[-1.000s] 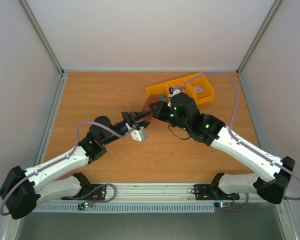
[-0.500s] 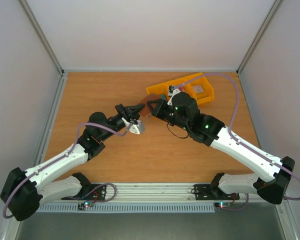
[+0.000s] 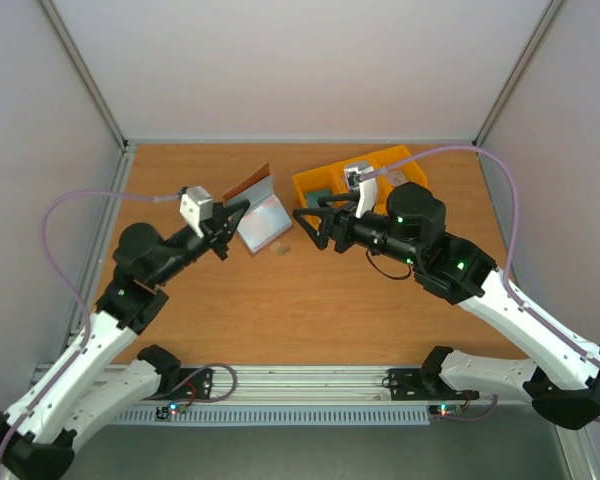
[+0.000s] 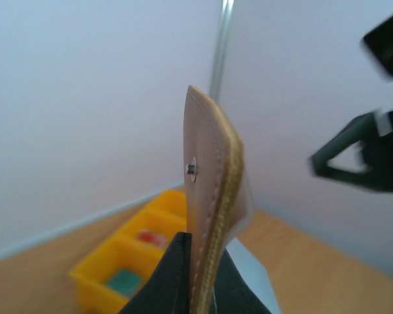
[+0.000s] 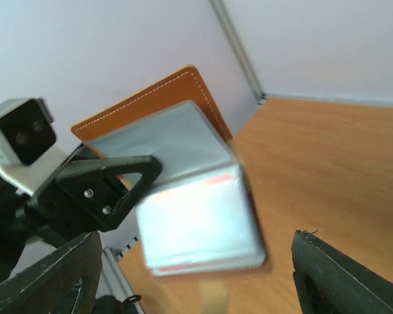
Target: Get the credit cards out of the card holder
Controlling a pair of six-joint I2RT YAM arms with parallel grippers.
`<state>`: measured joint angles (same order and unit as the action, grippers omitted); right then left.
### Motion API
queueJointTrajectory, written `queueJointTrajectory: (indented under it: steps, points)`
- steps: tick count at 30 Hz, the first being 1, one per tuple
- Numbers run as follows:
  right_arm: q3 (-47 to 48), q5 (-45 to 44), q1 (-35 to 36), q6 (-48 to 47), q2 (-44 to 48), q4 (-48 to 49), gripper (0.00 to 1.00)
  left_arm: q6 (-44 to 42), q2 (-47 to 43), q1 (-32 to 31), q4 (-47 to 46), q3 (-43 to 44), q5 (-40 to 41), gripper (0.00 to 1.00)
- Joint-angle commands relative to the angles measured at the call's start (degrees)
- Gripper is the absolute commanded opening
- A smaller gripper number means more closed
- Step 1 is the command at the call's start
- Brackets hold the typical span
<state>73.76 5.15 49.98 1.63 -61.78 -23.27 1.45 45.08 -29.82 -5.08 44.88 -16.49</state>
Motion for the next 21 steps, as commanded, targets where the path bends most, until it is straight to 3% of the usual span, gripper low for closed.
queueJointTrajectory:
  steps: [1, 6, 10, 13, 21]
  points:
    - [-4.0, 11.2, -1.0, -7.2, 2.5, 5.7, 0.82, 32.6, -7.2, 0.5, -6.2, -3.7, -10.1, 0.00]
    - [-15.1, 18.1, -0.9, -0.1, 2.4, 29.9, 0.85, 36.1, -14.6, 3.8, -9.8, -4.8, -11.4, 0.00]
    - [-12.1, 26.1, 0.6, 1.5, -3.3, 33.7, 0.98, 36.3, -18.3, 4.8, -13.0, -6.3, -12.4, 0.00]
    - [-12.1, 29.4, 0.9, 3.2, -5.5, 37.5, 0.94, 34.8, -20.0, 5.1, -14.7, -8.8, -10.3, 0.00]
    - [-13.5, 26.1, 1.0, 4.0, -6.2, 36.0, 0.78, 32.1, -19.2, 5.2, -19.9, -12.4, -10.5, 0.00]
